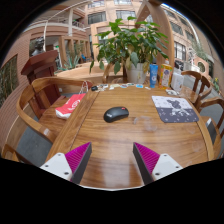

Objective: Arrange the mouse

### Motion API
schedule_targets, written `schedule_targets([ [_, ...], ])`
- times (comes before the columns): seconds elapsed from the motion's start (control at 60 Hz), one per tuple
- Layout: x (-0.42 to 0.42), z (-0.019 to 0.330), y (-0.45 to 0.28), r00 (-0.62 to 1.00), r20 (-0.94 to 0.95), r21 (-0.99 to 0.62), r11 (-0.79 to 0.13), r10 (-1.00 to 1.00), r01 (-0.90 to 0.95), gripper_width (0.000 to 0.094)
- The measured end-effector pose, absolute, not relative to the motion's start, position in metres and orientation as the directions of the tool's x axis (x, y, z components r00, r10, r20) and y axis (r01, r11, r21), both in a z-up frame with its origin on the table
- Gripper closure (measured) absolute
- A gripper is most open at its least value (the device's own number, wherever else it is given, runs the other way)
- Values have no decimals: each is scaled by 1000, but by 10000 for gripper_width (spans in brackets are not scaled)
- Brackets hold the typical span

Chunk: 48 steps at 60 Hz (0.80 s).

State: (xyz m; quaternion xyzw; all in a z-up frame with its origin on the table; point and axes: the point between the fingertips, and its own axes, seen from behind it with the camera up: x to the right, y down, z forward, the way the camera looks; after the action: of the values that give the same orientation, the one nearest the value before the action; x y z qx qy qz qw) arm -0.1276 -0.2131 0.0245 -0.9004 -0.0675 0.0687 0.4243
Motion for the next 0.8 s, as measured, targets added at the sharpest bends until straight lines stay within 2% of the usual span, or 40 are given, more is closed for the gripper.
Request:
schedule_targets([
  [0.15, -157, 8, -149, 986, -29, -790, -608, 166, 79, 79],
  [0.317, -170, -16, -98, 990, -12, -766, -638, 138, 80, 81],
  [0.583, -177, -14, -37, 996, -7, -772, -634, 91, 53, 94],
  [0.683, -184, -14, -18, 995, 22, -777, -624, 98, 79, 176],
  [0.8, -193, -14, -5, 993, 37, -780, -618, 115, 101, 414],
])
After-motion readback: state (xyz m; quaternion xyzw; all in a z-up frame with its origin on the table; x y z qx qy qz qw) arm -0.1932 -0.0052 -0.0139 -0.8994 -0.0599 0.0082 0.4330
